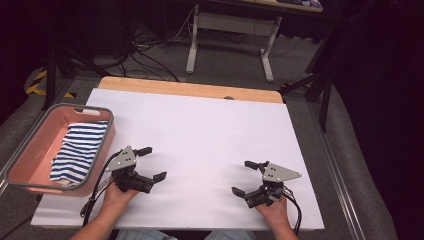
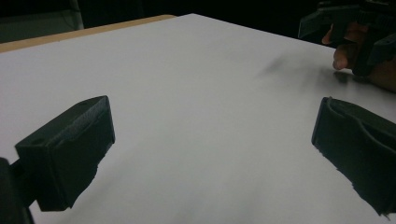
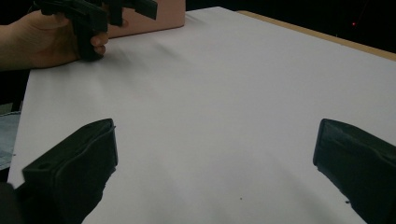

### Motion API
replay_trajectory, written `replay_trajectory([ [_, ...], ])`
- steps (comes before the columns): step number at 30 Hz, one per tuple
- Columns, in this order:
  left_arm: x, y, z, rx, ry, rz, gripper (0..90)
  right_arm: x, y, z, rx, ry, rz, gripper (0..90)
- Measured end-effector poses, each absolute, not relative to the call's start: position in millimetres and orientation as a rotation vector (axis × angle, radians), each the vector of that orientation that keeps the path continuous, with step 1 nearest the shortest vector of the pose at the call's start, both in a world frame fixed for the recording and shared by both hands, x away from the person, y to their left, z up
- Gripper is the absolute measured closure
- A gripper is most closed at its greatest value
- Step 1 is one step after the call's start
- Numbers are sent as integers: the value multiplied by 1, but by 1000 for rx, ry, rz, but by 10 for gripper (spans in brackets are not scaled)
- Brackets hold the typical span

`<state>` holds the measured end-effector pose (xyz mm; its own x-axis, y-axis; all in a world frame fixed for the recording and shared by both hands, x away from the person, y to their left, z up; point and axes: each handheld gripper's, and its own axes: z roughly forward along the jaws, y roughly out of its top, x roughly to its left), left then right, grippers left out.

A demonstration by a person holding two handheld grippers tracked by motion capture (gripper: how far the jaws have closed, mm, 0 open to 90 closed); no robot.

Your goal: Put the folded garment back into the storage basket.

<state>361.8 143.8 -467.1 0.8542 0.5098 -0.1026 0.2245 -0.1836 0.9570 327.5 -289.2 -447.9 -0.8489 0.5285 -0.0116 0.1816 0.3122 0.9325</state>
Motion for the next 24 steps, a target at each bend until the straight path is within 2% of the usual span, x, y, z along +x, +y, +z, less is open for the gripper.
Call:
replay_trajectory([
  [11, 365, 148, -470, 1736, 614, 224, 0, 330, -293, -449, 672, 2254, 1571, 1],
  [24, 365, 148, -470, 1735, 613, 229, 0, 330, -292, -449, 669, 2259, 1566, 1],
])
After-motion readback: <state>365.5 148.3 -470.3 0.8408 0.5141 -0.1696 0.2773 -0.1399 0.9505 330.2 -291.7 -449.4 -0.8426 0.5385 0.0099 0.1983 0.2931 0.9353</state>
